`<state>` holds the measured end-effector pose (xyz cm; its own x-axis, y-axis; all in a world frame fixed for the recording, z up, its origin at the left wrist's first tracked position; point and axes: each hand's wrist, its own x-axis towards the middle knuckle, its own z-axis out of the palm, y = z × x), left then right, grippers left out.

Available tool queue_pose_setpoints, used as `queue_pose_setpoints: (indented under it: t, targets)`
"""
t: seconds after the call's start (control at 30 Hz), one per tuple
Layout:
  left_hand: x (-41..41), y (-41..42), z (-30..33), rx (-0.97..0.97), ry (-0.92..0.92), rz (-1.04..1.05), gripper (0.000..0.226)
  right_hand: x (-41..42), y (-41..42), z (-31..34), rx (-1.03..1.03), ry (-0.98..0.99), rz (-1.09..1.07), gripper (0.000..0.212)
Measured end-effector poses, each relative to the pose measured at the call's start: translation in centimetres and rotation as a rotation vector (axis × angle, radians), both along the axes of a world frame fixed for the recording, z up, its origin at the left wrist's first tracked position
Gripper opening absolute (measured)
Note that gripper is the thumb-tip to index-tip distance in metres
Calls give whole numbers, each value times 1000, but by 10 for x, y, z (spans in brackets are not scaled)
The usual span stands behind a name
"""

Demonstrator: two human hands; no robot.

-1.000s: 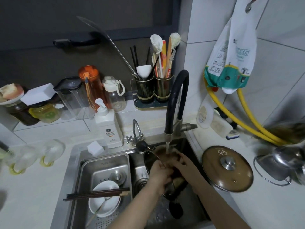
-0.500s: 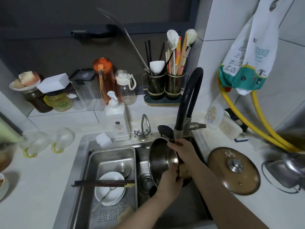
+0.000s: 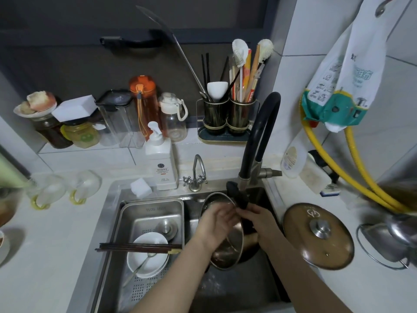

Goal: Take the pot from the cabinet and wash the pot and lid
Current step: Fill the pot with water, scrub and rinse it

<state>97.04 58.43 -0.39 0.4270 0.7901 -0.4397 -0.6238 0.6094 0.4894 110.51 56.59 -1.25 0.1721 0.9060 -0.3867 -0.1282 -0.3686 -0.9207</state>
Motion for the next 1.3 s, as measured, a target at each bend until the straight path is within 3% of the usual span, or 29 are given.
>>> queue_pose_setpoints:
  t: [0.1, 0.17, 0.23, 0.3, 0.4, 0.53, 0.67, 0.87, 1.0, 1.1, 1.13, 1.23, 1.3]
  targets:
    - [-3, 25, -5, -174, 22, 162, 33, 7, -16, -9, 37, 58, 13, 27]
    - [-2, 37, -1, -201, 123, 134, 37, 11, -25, -14, 61, 71, 71, 31]
    - [3, 43, 1, -194, 280, 69, 23, 16, -31, -17, 100, 58, 101, 32]
    - [8, 44, 0, -166, 403, 18, 23, 19, -38, -19, 114, 19, 114, 13]
    - [9, 35, -9, -117, 521, 5, 33, 24, -44, -18, 154, -84, 140, 40]
    - [9, 6, -32, -36, 592, -26, 26, 28, -33, -13, 92, -91, 153, 34]
    - [10, -9, -47, 195, 716, -29, 24, 20, -19, -8, 43, -190, 212, 32]
    - [4, -14, -35, 642, 997, -218, 30, 10, -7, -15, -15, -243, 211, 76]
    - [-2, -27, -34, 883, 1236, -405, 31, 13, -3, -9, -134, 40, 202, 59]
    - [4, -40, -31, 1068, 1379, -481, 13, 17, -1, -34, -148, 6, 115, 107]
    - [5, -42, -31, 1099, 1412, -494, 11, 21, 1, -51, -143, -31, 88, 111]
    - [4, -42, -27, 1159, 1476, -566, 20, 14, -12, -34, -127, -9, 8, 90]
    - [0, -38, -26, 1132, 1417, -641, 23, 15, -17, -32, -122, 89, -29, 72]
